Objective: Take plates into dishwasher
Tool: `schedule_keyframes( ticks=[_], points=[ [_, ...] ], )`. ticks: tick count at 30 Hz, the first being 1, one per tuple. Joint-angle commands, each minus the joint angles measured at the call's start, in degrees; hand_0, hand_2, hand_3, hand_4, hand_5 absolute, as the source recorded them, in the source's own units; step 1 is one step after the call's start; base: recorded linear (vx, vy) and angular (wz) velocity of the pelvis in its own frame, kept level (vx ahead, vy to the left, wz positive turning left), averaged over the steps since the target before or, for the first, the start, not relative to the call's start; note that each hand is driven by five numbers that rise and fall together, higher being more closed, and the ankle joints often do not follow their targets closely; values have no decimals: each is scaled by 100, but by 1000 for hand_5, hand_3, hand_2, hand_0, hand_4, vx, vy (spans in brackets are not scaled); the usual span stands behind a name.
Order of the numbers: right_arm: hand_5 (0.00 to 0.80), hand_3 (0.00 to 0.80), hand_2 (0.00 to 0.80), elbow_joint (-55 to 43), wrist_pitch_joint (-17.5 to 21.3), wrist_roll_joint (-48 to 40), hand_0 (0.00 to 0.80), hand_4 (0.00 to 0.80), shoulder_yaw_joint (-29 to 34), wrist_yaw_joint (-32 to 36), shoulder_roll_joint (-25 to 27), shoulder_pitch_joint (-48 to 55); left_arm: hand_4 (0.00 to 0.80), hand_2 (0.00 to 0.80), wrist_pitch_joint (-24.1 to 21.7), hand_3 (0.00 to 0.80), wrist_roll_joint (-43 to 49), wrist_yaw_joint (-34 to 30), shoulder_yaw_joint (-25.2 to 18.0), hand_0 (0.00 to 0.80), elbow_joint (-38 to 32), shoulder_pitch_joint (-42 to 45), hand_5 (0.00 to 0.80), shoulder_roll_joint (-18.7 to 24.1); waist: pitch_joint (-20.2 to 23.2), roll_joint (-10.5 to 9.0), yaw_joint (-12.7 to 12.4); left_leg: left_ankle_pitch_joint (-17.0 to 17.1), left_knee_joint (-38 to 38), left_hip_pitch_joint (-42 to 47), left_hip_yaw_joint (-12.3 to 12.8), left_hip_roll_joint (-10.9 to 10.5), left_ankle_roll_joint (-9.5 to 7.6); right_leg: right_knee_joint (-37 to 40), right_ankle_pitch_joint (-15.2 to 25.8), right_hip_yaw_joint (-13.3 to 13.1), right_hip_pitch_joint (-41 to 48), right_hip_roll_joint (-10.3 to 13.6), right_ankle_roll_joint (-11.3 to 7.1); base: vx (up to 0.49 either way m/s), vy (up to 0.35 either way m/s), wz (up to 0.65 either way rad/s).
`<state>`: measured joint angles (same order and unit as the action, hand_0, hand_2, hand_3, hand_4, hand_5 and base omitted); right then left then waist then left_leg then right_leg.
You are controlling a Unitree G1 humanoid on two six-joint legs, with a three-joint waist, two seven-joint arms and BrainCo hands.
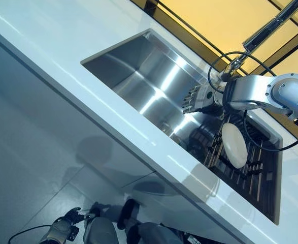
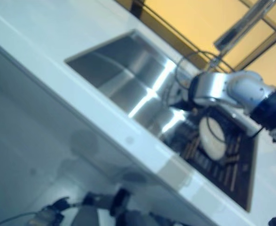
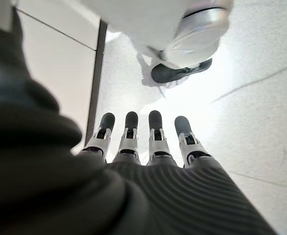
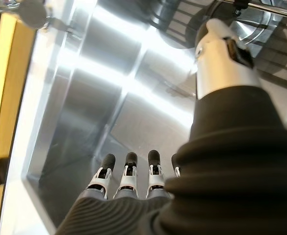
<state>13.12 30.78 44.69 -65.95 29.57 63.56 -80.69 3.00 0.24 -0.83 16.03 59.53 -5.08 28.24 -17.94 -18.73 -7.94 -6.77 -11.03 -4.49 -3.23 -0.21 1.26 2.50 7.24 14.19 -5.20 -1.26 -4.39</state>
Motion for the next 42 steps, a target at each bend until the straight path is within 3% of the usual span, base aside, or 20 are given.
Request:
schedule_keyframes(
  ticks=[1,27,42],
  points=[
    [0,0,0,456,-319,208,0,0,302,88,191,-188,0,0,-79,0,-256,55,-48,0,-451,58,0,30,-162,165,-155,86,1145,318,425,-189,-387,-344,-992,58,313,-230,264,-17,10,9],
    [0,0,0,427,-50,580,0,0,844,297,615,546,0,0,-85,0,-299,127,-273,0,-367,241,0,-92,-60,297,59,163,1282,428,582,-181,-301,-58,-1009,-203,595,-296,340,-12,-6,-3],
    [0,0,0,843,52,909,0,0,1044,-12,710,883,0,0,-222,0,-314,154,-366,0,-163,354,0,-209,57,713,218,235,1345,473,648,-241,-281,-37,-1061,-300,628,-219,391,-10,-20,-3]
  ],
)
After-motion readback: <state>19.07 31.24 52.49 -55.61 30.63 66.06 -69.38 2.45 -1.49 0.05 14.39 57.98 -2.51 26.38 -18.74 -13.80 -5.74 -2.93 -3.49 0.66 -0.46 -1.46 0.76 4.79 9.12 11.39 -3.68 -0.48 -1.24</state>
